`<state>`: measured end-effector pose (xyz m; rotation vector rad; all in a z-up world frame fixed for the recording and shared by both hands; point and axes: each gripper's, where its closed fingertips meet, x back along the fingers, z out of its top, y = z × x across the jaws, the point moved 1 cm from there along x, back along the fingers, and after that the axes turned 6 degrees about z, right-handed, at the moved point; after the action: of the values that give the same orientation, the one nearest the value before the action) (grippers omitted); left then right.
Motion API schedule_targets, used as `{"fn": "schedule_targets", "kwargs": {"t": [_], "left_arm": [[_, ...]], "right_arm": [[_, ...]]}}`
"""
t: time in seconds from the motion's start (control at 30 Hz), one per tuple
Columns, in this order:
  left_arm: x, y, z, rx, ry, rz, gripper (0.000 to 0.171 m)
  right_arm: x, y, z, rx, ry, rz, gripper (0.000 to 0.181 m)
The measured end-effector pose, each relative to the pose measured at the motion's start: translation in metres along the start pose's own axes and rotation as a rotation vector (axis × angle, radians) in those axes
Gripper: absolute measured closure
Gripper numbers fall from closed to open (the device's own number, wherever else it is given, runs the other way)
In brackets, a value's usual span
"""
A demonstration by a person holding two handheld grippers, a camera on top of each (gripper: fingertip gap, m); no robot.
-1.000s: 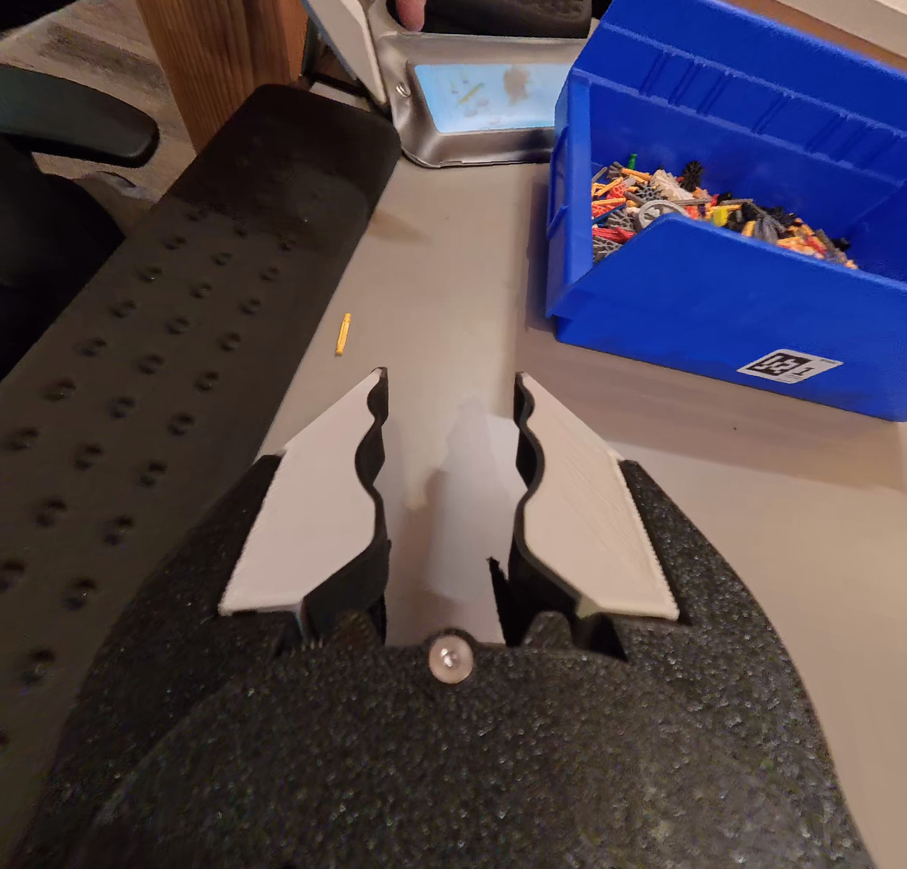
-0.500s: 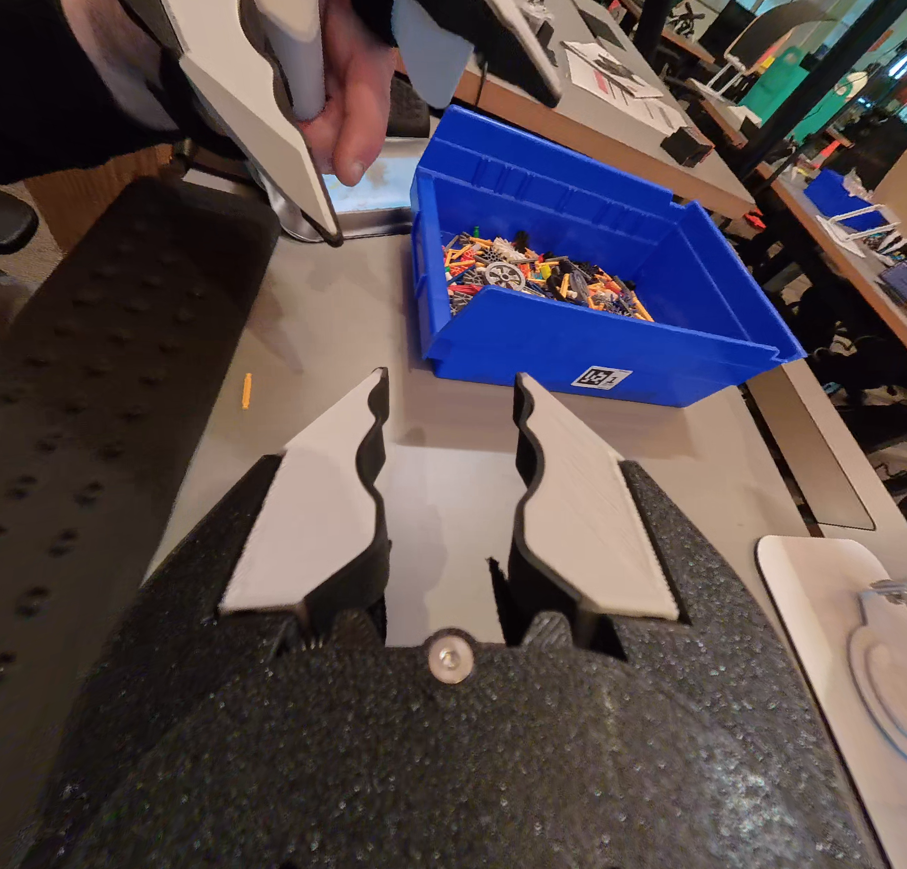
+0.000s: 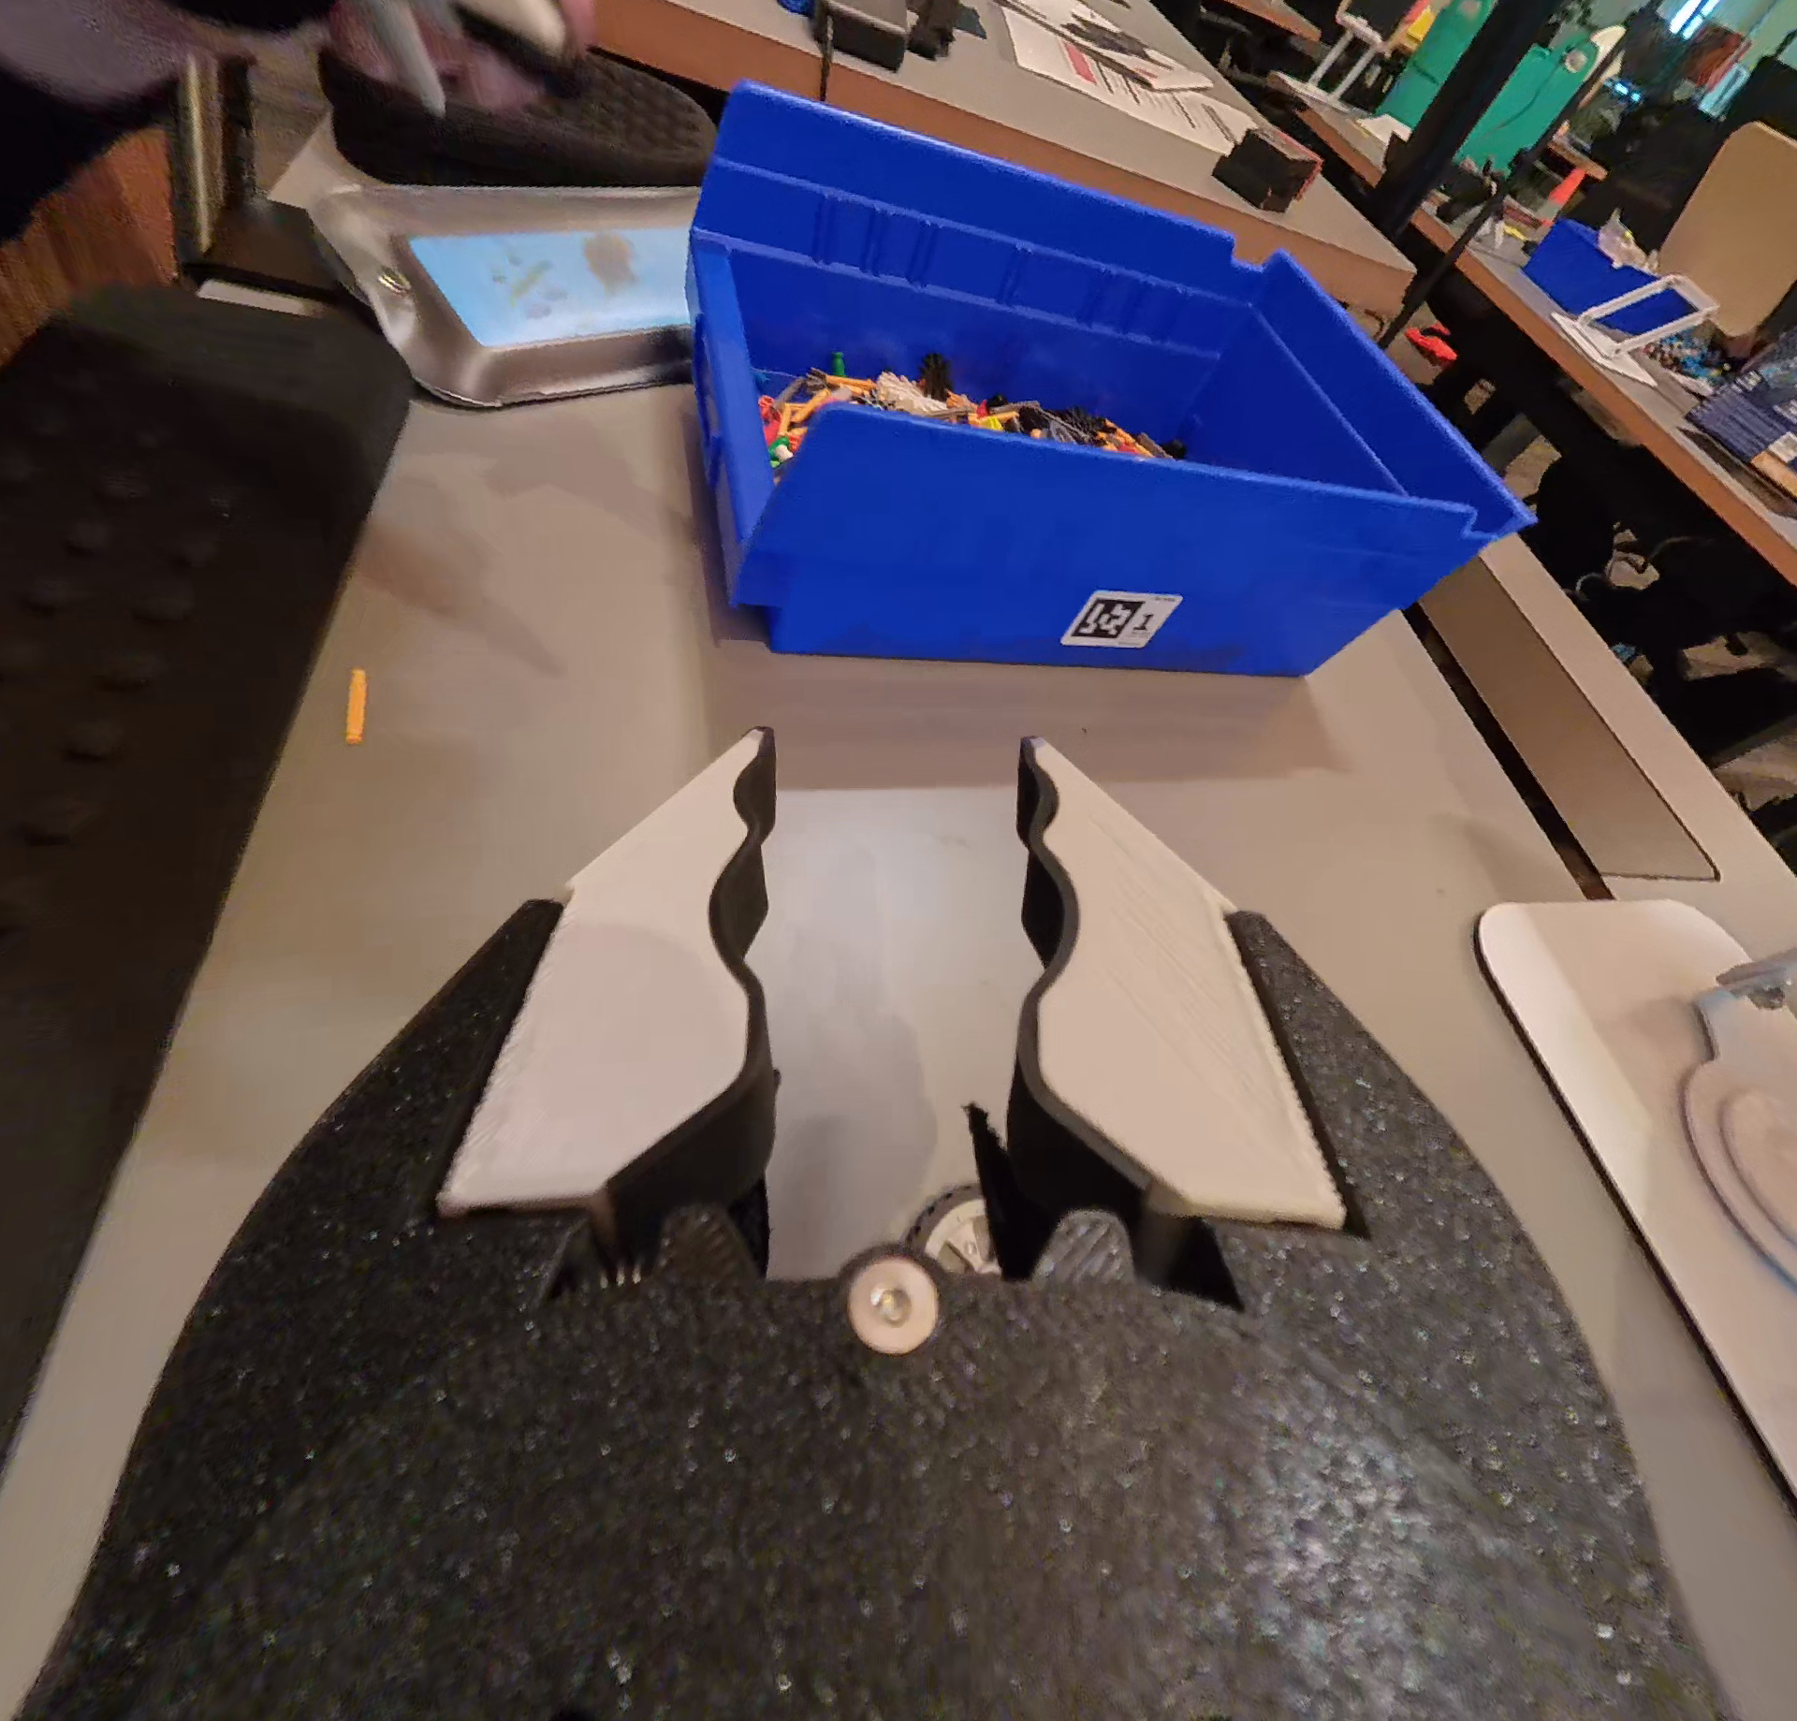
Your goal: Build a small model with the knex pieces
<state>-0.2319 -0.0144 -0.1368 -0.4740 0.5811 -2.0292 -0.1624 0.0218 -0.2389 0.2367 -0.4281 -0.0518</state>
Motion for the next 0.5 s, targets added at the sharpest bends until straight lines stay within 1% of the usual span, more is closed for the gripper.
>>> {"fn": "schedule_targets", "kwargs": {"t": [0.07, 0.13, 0.2, 0.27, 0.33, 0.4, 0.47, 0.5], "left_arm": [[0.001, -0.02, -0.013, -0.012, -0.099, 0.029, 0.093], [0.003, -0.044, -0.02, -0.044, -0.145, 0.088, 0.093], [0.003, -0.062, -0.033, -0.046, -0.231, 0.1, 0.092], [0.003, -0.082, -0.046, -0.082, -0.304, 0.136, 0.093], [0.002, -0.092, -0.061, -0.099, -0.389, 0.114, 0.092], [-0.001, -0.098, -0.081, -0.101, -0.498, 0.063, 0.093], [-0.006, -0.112, -0.097, -0.137, -0.555, 0.072, 0.094], [-0.01, -0.113, -0.104, -0.126, -0.582, 0.045, 0.094]], "right_arm": [[0.001, 0.001, -0.002, -0.019, 0.01, 0.003, 0.131], [0.0, 0.002, -0.004, -0.028, 0.007, 0.004, 0.131], [-0.002, 0.001, -0.008, -0.027, -0.009, 0.008, 0.131], [-0.005, -0.002, -0.01, -0.024, -0.019, 0.018, 0.131], [-0.007, -0.004, -0.012, -0.025, -0.026, 0.029, 0.131], [-0.009, -0.006, -0.013, -0.026, -0.034, 0.037, 0.131], [-0.01, -0.009, -0.012, -0.029, -0.029, 0.048, 0.131], [-0.011, -0.01, -0.012, -0.031, -0.028, 0.052, 0.131]]}}
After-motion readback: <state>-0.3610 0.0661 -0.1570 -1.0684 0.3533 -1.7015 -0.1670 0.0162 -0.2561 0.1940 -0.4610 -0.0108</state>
